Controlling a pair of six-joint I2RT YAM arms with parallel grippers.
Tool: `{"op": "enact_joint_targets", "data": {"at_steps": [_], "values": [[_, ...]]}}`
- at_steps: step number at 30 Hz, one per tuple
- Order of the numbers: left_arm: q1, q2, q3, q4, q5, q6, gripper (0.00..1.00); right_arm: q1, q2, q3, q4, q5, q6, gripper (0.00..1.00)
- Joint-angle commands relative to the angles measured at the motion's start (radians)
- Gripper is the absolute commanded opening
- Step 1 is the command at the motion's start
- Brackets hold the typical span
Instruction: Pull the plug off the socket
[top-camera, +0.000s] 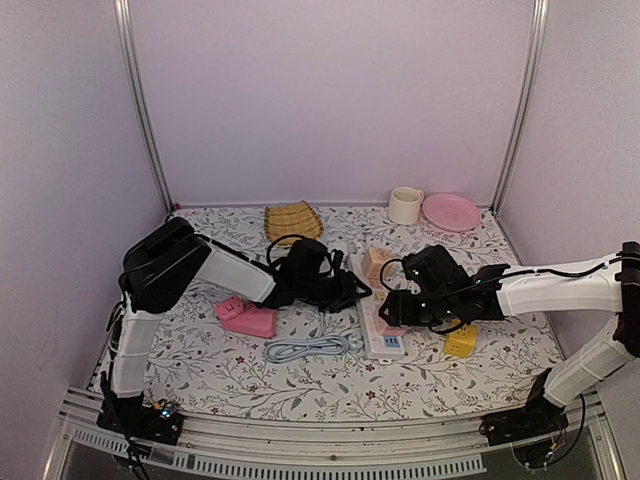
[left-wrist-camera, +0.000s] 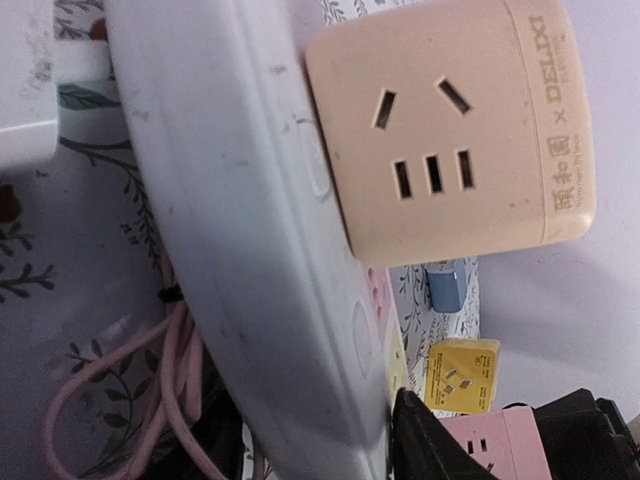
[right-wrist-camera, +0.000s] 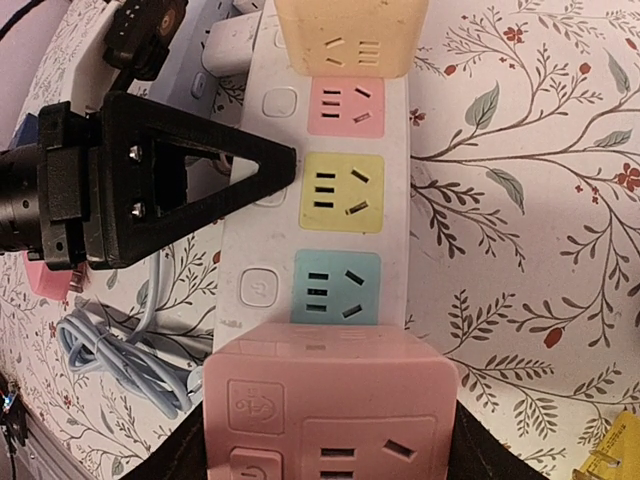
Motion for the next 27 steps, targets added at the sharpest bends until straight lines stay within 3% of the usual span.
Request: {"op": "enact_joint_targets", "data": {"at_steps": [1, 7, 12, 19, 27], "values": [[-0.015, 0.027, 0.011, 0.006, 0.037, -0.014, 0.48, 0.01, -0.01, 0.016, 0.159, -0.044, -0.046, 0.2], [-0.031, 0.026, -0.005, 0.028, 0.062, -0.033, 0.31, 0.01, 0.029, 0.039, 0.165, -0.044, -0.067, 0.2], [-0.035, 0.026, -0.011, -0.012, 0.04, -0.011, 0.0, 0.011, 0.043, 0.056, 0.153, -0.04, -0.075, 0.14], [-0.02, -0.007, -0.027, -0.189, -0.077, 0.157, 0.0, 0.004, -0.033, 0.065, 0.109, -0.031, -0.068, 0.13], [-0.016, -0.057, -0.105, -0.261, -0.159, 0.276, 0.0, -0.061, -0.114, 0.059, 0.099, -0.12, -0.072, 0.13]]}}
